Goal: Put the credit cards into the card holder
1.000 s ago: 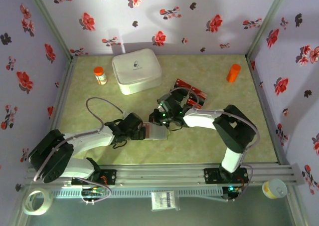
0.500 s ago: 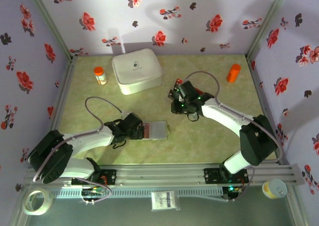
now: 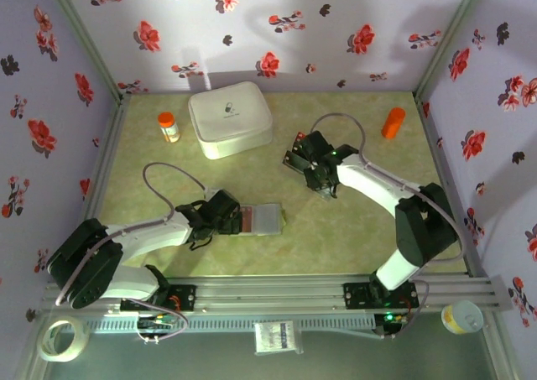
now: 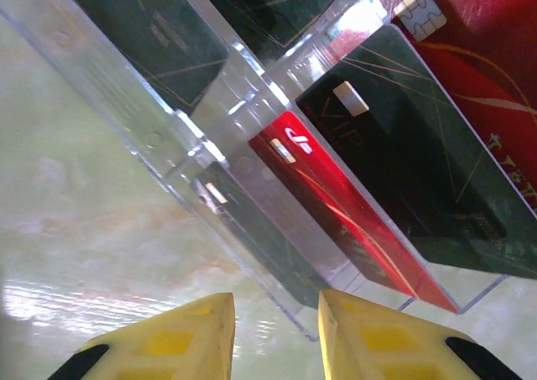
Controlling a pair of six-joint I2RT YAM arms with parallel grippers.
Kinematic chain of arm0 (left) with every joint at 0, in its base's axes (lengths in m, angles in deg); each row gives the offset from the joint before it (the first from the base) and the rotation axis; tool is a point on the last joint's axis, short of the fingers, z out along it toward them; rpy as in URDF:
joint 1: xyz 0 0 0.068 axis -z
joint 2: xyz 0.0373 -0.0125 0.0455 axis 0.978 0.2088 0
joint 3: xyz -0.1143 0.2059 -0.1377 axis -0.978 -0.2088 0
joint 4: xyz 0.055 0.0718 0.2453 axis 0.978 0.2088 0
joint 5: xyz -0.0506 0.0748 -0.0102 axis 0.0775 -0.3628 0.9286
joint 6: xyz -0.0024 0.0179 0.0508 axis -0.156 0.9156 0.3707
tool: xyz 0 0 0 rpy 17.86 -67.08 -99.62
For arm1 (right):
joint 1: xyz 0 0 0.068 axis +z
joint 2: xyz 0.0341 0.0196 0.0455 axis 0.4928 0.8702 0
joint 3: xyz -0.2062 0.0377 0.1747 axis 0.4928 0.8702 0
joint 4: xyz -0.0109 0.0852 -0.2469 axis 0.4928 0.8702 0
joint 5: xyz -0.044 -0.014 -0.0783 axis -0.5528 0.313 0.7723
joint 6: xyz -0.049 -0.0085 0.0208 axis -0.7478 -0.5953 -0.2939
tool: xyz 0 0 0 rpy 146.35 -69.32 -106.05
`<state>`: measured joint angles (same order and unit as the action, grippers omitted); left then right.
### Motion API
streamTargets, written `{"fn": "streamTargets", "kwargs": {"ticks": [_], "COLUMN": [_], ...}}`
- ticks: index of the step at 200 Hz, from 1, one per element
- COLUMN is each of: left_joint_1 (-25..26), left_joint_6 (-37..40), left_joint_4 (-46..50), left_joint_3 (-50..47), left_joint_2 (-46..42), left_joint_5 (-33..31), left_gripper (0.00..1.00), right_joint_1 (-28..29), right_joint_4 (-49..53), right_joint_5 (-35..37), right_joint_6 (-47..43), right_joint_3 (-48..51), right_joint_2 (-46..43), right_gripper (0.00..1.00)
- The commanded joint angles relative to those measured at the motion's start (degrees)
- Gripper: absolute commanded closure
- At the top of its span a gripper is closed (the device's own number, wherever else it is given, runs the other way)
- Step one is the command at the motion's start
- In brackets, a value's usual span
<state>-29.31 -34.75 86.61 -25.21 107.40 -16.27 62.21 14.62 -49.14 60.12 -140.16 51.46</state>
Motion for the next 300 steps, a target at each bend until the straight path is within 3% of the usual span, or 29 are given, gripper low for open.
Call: {"fn": "streamTargets", "kwargs": {"ticks": [1, 118, 267, 300], "left_joint_1": [0.4, 0.3, 0.3, 0.3], "left_joint_6": [-0.3, 0.1, 0.3, 0.2], "left_joint_4": [1.4, 1.2, 1.5, 2.0], "left_joint_3": [0.0, 0.1, 0.4, 0.4], "left_joint_2": [-0.2, -0.4, -0.2, -0.7], "left_joint_5": [-1.9, -2.0, -2.2, -2.2], "left_gripper": [0.00, 0.00, 0.00, 0.00], "right_joint_1": [-0.7, -1.1, -1.1, -1.1], "right_joint_4": [2.4, 1.5, 2.1, 3.6], "right_joint_5": [3.7, 4.2, -3.3, -5.7], "right_joint_6": [-3.1, -4.1, -5.0, -5.1], "right_joint_3": [-1.7, -4.4, -3.4, -6.2], "right_joint_2": [2.2, 9.4, 3.9, 2.0], "right_gripper": [0.68, 0.71, 1.00, 1.00]}}
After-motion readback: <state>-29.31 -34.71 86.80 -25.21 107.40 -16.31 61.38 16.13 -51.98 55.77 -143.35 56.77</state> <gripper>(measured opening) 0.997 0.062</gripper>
